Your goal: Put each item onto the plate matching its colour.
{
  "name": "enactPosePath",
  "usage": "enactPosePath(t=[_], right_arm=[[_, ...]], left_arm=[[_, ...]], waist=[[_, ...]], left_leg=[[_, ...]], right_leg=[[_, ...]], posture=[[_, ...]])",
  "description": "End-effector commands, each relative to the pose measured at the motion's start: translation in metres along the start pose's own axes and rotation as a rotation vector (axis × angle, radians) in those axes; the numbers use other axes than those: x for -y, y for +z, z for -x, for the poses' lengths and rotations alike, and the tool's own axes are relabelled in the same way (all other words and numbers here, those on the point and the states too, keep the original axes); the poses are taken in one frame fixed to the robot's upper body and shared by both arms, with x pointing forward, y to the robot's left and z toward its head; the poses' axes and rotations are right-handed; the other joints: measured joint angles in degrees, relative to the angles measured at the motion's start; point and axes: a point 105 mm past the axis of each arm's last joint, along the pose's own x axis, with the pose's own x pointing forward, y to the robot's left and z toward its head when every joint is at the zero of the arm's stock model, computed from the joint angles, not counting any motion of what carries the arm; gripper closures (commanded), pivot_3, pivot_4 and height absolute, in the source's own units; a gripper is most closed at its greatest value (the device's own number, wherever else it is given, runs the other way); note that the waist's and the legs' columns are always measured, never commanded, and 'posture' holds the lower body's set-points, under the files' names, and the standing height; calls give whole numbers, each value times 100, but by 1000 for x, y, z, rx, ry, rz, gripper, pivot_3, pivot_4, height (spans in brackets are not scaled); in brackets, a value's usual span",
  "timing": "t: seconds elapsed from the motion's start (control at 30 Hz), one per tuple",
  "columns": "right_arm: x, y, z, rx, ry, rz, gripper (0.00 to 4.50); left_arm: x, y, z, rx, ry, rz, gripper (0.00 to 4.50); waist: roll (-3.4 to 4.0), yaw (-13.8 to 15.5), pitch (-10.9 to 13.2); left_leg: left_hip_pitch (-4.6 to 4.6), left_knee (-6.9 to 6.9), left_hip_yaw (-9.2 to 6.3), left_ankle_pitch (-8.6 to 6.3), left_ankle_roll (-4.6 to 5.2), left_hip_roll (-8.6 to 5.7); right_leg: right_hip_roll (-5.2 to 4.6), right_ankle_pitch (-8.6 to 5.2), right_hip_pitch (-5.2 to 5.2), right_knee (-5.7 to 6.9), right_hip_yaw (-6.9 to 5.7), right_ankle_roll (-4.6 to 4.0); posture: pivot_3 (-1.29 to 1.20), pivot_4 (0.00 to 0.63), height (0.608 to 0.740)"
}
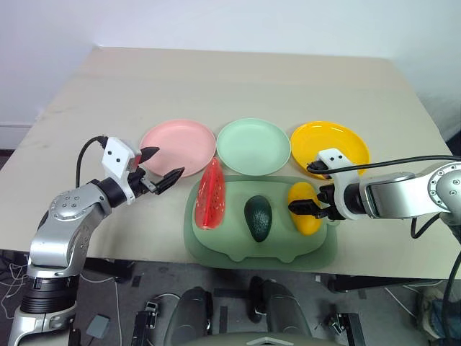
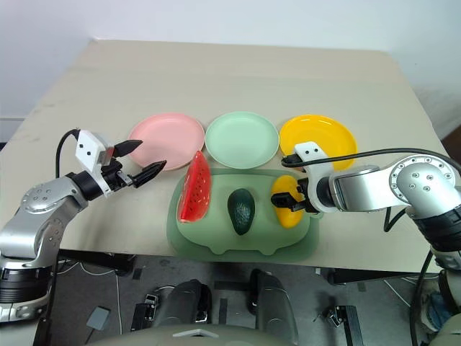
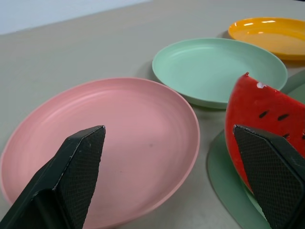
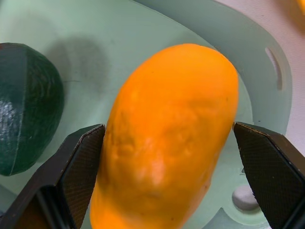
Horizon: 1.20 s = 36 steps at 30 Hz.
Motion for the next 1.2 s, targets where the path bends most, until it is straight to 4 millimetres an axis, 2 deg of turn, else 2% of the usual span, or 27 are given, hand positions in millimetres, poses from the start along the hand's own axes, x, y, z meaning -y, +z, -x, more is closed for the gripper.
enactPosePath(t=[0.03,0.17,0.27,0.37,0.4,0.5,0.6,0.8,0.97,1.0,1.07,1.13,1.2], right_arm=[[-2,0,4,7,-15,31,374],[-5,5,10,21,3,63,1453],[-13,18,22,57,61,120,1458],[-12,51,45,156,86,179,1458],[-9,61,50,185,72,193,1458],[18,92,60,272,-84,228,1458],[49,108,55,304,-236,315,1458],[102,102,20,229,-320,414,1458],[113,93,-4,179,-277,424,1458],[113,91,-7,172,-259,427,734],[112,90,-10,167,-242,432,91],[111,92,-8,172,-239,435,34],[114,97,3,196,-274,476,34]], left_arm=[[-2,15,3,41,5,-39,0],[-3,17,2,43,3,-41,0],[-3,17,2,43,-1,-45,0],[-4,18,3,41,-3,-48,0],[-5,18,3,40,-4,-49,0],[-5,19,4,38,-8,-52,0],[-3,20,2,40,-18,-56,0],[-2,25,-2,52,-30,-70,0],[1,26,-2,51,-42,-79,0],[1,27,-1,51,-44,-80,0],[0,27,0,50,-44,-81,0],[0,27,1,48,-43,-82,0],[0,26,2,42,-43,-85,0]], waist=[[0,-2,0],[0,0,0],[2,-3,1],[4,-14,2],[5,-16,3],[4,-5,2],[4,8,2],[4,-7,2],[6,-27,3],[6,-21,3],[6,-16,3],[7,-15,4],[7,-15,4]], left_leg=[[0,0,0,0,0,1],[0,0,0,0,0,4],[-1,0,0,0,1,6],[-2,-1,2,-1,1,12],[-2,-2,4,-1,1,13],[-10,-3,5,-1,1,14],[-15,-5,5,-2,4,13],[-22,-4,10,-9,15,-10],[-21,-6,20,-8,13,-9],[-21,-6,21,-7,13,-8],[-20,-5,21,-7,12,-8],[-19,-4,20,-7,12,-9],[-19,-3,19,-7,12,-9]], right_leg=[[0,0,0,0,0,0],[1,0,0,0,0,0],[1,0,-2,-1,0,0],[5,0,-7,-1,1,-1],[7,-1,-8,-1,2,-1],[10,-1,-19,0,3,-2],[9,-1,-21,-6,1,-2],[1,-1,-26,-8,4,1],[4,0,-36,5,5,0],[4,0,-35,7,4,0],[3,0,-33,7,3,0],[1,1,-33,7,4,0],[0,1,-33,8,5,0]], posture=[[0,150,740],[0,150,740],[0,150,740],[0,150,740],[0,150,740],[0,150,740],[0,150,740],[0,150,740],[0,150,740],[0,150,740],[0,150,740],[0,150,740],[0,150,740]])
